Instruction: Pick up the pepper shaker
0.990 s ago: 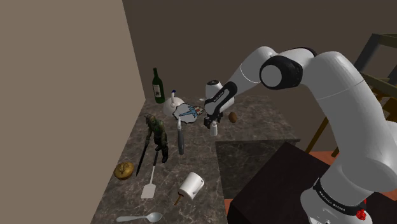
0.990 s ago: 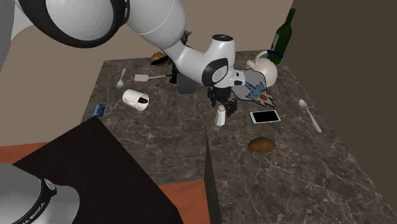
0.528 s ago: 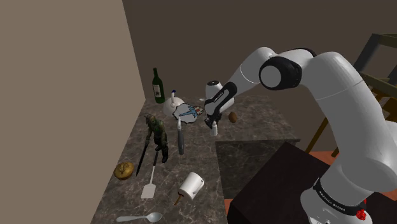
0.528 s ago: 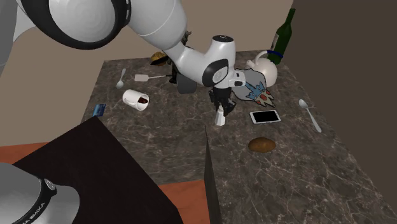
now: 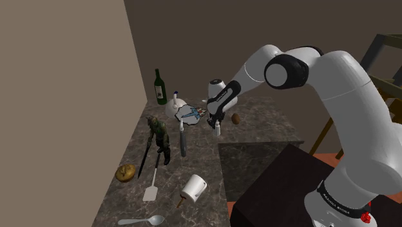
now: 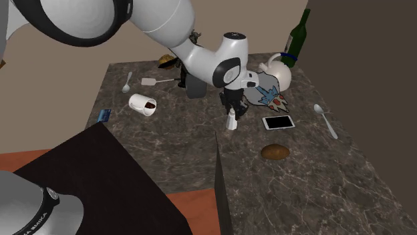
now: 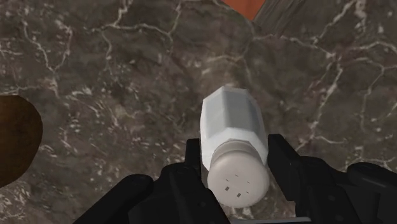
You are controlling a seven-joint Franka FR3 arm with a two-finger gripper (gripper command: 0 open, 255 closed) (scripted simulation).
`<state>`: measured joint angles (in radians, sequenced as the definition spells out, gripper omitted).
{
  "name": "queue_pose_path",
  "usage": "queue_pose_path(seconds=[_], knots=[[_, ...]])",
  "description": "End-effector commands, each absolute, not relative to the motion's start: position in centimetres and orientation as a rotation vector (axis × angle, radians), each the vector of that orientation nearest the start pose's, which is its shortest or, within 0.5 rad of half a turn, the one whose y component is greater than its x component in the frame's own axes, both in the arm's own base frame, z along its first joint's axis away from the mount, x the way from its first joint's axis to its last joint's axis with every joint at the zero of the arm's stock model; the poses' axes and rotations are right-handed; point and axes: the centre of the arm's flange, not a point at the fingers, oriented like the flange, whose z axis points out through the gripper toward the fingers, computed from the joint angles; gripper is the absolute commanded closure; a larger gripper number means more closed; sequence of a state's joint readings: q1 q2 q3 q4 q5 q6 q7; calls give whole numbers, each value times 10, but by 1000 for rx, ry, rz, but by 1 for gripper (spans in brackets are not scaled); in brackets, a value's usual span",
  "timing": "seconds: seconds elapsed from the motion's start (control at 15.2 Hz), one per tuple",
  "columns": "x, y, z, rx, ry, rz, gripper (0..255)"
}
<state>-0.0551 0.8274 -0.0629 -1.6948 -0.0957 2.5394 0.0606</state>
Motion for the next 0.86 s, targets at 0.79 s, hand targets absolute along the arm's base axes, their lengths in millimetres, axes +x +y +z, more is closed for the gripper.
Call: queue_pose_path(seconds=[0.79], knots=[[664, -74, 182, -3240, 129, -24, 255]])
